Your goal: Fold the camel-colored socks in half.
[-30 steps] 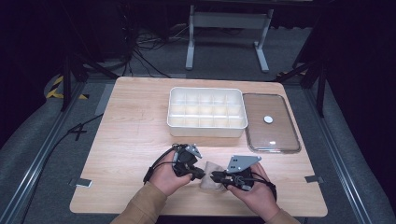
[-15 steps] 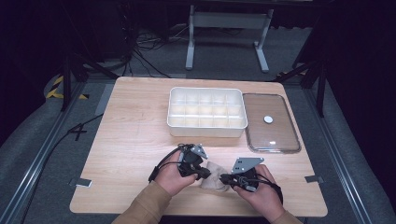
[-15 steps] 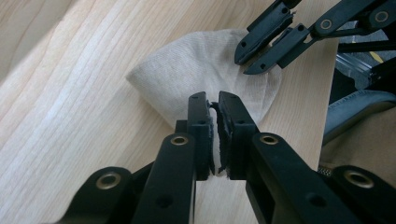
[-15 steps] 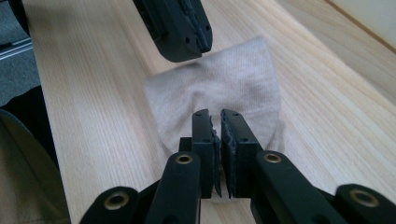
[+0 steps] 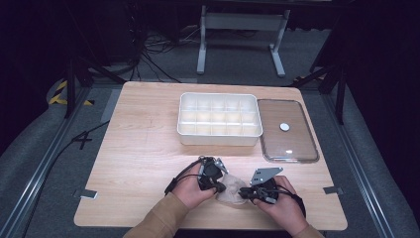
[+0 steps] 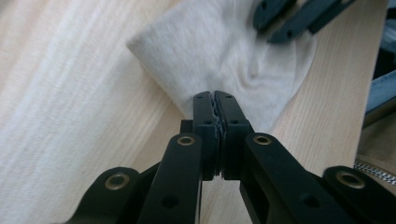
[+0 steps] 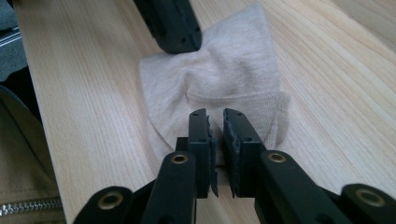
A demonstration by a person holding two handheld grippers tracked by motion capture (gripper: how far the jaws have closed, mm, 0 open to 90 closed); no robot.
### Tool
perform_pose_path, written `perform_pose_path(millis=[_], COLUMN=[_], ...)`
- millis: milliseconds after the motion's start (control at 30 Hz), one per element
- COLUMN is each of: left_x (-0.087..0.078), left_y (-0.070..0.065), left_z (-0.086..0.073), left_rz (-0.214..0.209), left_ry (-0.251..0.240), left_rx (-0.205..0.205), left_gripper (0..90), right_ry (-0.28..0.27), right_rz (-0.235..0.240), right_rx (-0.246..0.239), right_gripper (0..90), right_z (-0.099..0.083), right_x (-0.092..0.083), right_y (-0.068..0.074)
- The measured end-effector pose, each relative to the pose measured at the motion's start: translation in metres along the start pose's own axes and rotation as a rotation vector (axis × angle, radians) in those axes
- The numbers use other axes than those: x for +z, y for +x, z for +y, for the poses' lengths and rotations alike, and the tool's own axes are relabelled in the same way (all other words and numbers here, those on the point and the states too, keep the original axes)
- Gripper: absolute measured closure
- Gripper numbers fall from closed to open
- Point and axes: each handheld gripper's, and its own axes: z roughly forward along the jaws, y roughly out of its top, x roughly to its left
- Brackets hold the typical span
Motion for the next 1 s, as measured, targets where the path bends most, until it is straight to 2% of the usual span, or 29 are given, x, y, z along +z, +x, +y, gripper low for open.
perform_pose_path(millis=[67,133,233,300,367,400,433,500,600,667,700,800,833,1000], left_x=[0.002,0.001,-0.004,-0.010,-0.017,-0.017,-0.019,-0.018,-0.011,-0.004,-0.002,0.005,0.007,0.010], left_y=[-0.002,-0.004,-0.006,-0.006,-0.005,-0.005,-0.006,-0.009,-0.010,-0.008,-0.006,0.001,0.002,0.000], left_z=[0.000,0.001,0.002,0.004,0.008,0.008,0.010,0.017,0.023,0.024,0.023,0.020,0.020,0.020], left_rz=[-0.007,-0.010,-0.019,-0.014,-0.006,-0.006,-0.004,0.015,0.046,0.104,0.118,0.113,0.106,0.111], left_ry=[0.012,0.012,-0.025,-0.070,-0.157,-0.157,-0.208,-0.269,-0.256,-0.212,-0.195,-0.176,-0.150,-0.107], left_rx=[0.005,0.003,0.006,0.017,0.031,0.031,0.026,0.022,0.020,0.022,0.010,-0.044,-0.051,-0.060], left_gripper=[88.5,87.1,86.1,85.9,85.2,83.9,83.9,80.6,83.0,84.9,86.2,89.2,89.2,89.3], right_ry=[-0.011,-0.024,-0.041,-0.047,-0.050,-0.050,-0.053,-0.056,-0.052,-0.051,-0.054,-0.063,-0.066,-0.069], right_rz=[-0.003,-0.026,-0.061,-0.053,-0.044,-0.044,-0.039,-0.031,-0.040,-0.043,-0.048,-0.040,-0.041,-0.051], right_rx=[0.010,-0.008,-0.030,-0.049,-0.074,-0.074,-0.084,-0.111,-0.137,-0.139,-0.141,-0.124,-0.120,-0.091], right_gripper=[80.7,81.1,81.9,82.6,83.8,83.8,84.5,85.9,86.7,86.7,86.7,86.1,85.5,85.0], right_z=[-0.004,-0.006,-0.007,-0.007,-0.007,-0.007,-0.007,-0.006,-0.004,-0.003,-0.004,-0.005,-0.006,-0.008], right_x=[-0.001,-0.002,-0.002,-0.001,0.000,0.000,0.000,0.002,0.005,0.005,0.005,0.002,0.001,-0.010], right_y=[-0.007,-0.012,-0.015,-0.015,-0.016,-0.016,-0.016,-0.016,-0.014,-0.013,-0.013,-0.014,-0.014,-0.015])
